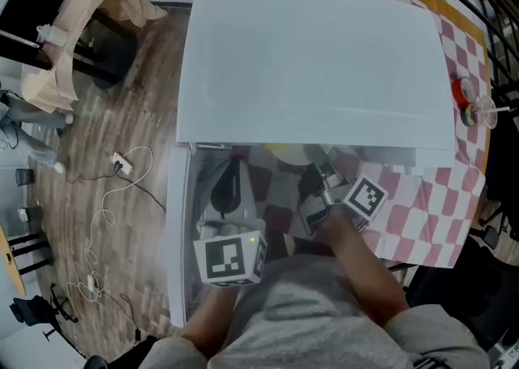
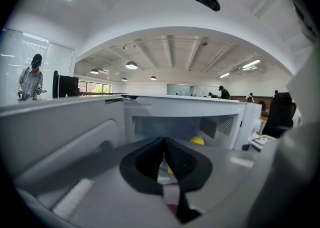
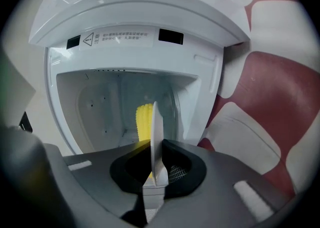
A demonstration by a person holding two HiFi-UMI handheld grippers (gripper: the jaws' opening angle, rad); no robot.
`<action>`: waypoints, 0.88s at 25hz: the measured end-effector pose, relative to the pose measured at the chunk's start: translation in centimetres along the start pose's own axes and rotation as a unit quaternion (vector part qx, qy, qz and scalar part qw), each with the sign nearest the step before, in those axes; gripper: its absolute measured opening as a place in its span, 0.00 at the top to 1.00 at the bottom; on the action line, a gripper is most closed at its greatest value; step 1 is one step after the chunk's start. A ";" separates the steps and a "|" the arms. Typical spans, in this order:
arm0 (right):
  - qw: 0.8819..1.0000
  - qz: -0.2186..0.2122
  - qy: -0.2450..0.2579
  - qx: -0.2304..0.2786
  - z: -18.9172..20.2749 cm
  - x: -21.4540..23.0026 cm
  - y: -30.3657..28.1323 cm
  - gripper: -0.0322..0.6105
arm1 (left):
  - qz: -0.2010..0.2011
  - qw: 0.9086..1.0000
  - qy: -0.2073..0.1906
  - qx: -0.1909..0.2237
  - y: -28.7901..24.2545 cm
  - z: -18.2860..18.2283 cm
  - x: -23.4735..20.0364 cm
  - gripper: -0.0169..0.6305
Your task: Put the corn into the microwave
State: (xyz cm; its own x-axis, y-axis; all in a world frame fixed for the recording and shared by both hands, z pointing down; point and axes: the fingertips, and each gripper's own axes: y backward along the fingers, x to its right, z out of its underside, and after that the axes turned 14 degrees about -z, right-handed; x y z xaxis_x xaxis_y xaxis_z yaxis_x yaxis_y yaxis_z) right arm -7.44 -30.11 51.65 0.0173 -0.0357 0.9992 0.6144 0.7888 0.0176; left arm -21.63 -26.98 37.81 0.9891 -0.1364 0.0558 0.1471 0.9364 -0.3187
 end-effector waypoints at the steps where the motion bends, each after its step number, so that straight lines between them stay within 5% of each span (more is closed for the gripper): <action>1: 1.000 0.001 -0.002 0.001 0.1 0.1 0.0 0.90 | 0.000 1.000 0.000 -0.001 0.0 0.0 0.0 0.96; 11: 1.000 -0.008 -0.025 -0.012 0.3 1.2 -0.4 0.90 | 0.003 1.000 -0.005 -0.007 -0.3 0.5 0.0 0.96; 16: 0.999 -0.038 -0.010 -0.037 0.5 0.7 -0.6 0.78 | 0.004 1.000 -0.009 -0.005 -0.2 0.4 0.4 0.96; 22: 0.980 -0.047 0.159 -0.111 1.4 -1.0 -0.1 0.58 | 0.006 1.000 -0.013 -0.004 0.1 0.4 0.8 0.96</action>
State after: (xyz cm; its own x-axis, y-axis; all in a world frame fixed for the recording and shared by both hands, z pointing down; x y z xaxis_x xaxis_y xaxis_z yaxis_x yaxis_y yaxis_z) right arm -8.60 -29.33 50.74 0.1757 -0.3202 0.9309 0.7814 0.6206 0.0660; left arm -20.84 -26.87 38.18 0.9901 -0.1177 0.0762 0.1363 0.9354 -0.3264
